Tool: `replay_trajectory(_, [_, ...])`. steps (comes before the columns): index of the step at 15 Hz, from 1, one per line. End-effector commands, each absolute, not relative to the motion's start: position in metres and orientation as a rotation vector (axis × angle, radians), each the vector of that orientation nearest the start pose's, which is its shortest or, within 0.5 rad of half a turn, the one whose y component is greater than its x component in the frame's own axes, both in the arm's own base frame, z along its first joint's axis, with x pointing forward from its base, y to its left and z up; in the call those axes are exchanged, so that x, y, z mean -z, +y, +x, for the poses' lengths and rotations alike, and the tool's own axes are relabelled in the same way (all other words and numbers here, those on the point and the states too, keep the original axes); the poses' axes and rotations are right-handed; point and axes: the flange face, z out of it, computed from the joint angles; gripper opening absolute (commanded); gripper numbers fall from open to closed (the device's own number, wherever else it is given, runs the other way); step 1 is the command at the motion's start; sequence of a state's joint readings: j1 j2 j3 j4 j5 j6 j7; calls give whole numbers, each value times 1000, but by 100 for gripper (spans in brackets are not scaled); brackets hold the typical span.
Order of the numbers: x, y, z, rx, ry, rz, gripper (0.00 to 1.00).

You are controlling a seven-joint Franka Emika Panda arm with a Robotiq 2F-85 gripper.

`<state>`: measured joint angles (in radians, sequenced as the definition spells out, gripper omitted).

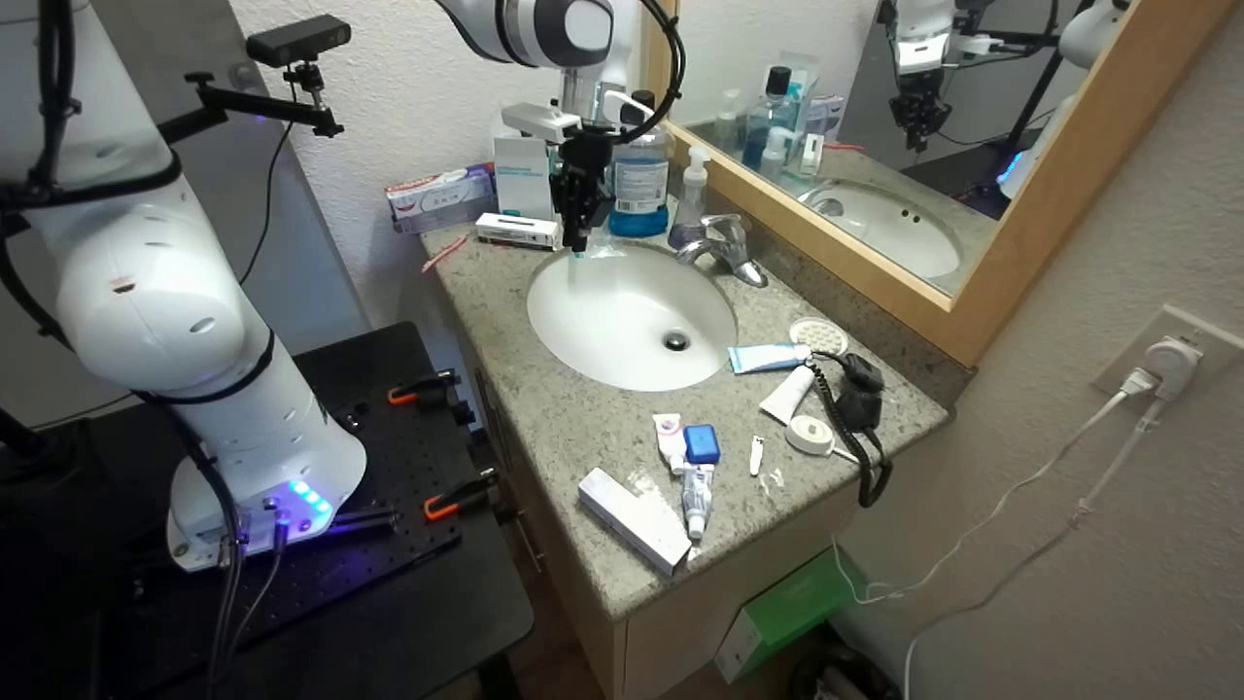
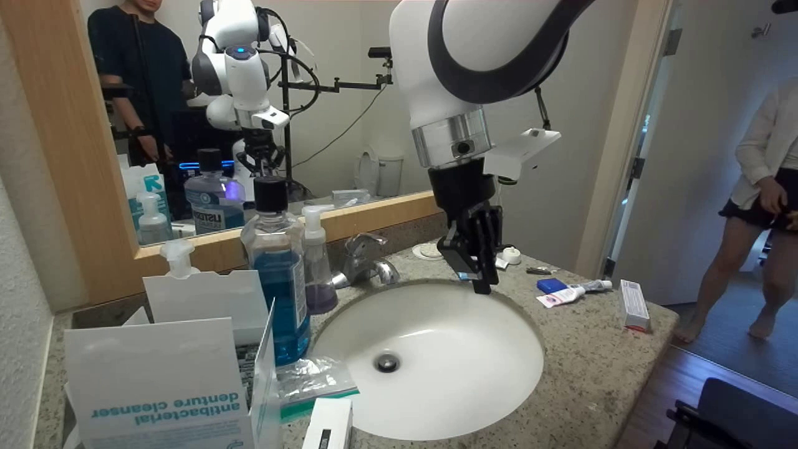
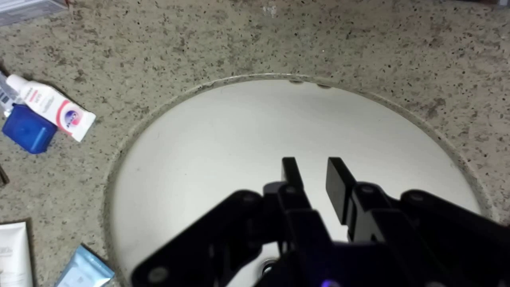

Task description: Push the faucet handle downwards

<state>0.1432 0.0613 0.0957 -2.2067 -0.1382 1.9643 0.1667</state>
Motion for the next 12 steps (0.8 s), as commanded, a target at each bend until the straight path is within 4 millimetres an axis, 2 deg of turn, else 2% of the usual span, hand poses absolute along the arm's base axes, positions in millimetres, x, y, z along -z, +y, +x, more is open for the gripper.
replay_trajectory(1, [-333,110,490,-454,-238,-3273,26])
replay_trajectory(11, [-333,110,490,-454,-238,-3273,26])
replay_trajectory(12, [-333,110,490,-454,-238,-3273,51])
